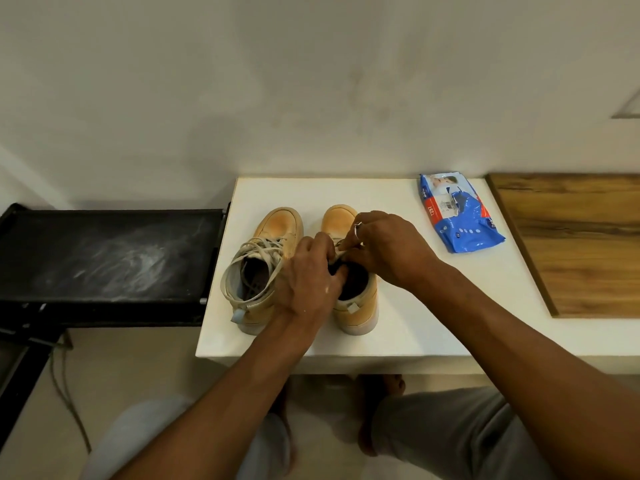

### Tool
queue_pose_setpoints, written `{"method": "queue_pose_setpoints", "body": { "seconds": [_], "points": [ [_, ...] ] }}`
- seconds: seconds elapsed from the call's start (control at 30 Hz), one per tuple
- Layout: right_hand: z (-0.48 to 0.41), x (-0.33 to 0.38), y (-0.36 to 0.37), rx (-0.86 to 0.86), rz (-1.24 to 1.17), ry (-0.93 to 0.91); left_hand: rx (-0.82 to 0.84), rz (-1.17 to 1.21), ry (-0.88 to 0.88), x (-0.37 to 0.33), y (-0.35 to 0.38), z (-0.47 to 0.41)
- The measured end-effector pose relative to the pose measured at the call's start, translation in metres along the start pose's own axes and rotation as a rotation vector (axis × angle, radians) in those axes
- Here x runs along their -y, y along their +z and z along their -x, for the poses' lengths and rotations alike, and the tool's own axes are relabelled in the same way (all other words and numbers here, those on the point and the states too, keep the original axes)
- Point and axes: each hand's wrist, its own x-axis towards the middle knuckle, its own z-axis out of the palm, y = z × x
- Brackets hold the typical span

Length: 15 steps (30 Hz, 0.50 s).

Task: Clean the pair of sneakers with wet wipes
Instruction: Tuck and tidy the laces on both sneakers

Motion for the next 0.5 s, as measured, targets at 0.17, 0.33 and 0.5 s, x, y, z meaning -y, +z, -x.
{"method": "queue_pose_setpoints", "body": {
  "seconds": [0.17, 0.33, 0.5],
  "points": [
    [-0.001, -0.008, -0.005, 0.122, -0.088, 0.042, -0.022, -0.082, 0.071, 0.002, 0.001, -0.004],
    [0.004, -0.012, -0.014, 0.193, -0.029, 0.156, -0.026, -0.019, 0.070, 0.001, 0.006, -0.004],
    [0.007, -0.012, -0.009, 0.217, 0.057, 0.170, -0.021, 0.027, 0.079, 0.004, 0.010, -0.005]
  ]
}}
